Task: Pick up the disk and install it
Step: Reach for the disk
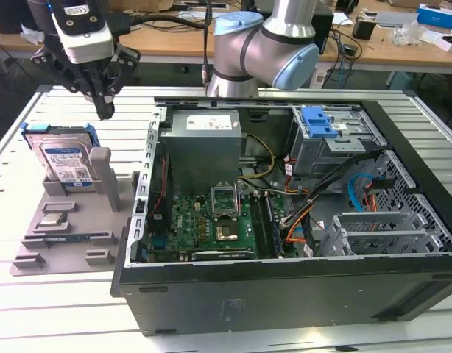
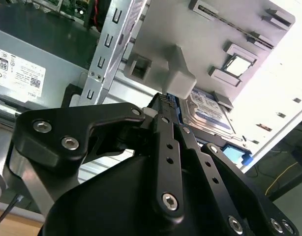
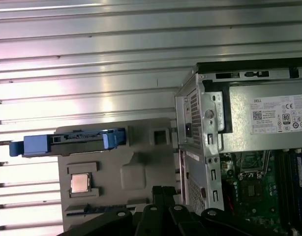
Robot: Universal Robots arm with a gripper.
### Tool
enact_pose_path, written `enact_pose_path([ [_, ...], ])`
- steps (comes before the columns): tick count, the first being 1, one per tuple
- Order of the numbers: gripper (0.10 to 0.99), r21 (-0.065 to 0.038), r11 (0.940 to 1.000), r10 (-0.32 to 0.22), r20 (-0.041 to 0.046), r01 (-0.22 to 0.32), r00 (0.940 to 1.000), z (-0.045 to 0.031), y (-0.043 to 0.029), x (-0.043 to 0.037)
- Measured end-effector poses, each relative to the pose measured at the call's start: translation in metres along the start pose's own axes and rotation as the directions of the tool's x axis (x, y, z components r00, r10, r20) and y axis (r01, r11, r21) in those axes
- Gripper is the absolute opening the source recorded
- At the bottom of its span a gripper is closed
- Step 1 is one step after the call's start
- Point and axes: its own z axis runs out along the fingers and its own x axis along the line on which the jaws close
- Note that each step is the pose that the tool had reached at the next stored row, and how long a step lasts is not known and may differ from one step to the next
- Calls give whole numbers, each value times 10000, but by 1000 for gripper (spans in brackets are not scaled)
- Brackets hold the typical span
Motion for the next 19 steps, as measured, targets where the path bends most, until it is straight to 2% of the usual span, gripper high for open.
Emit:
enact_pose_path([
  [7, 102, -1, 10000, 0, 0, 0, 10000, -5, -17, 223],
  [19, 102, 0, 10000, 0, 0, 0, 10000, -12, -38, 512],
])
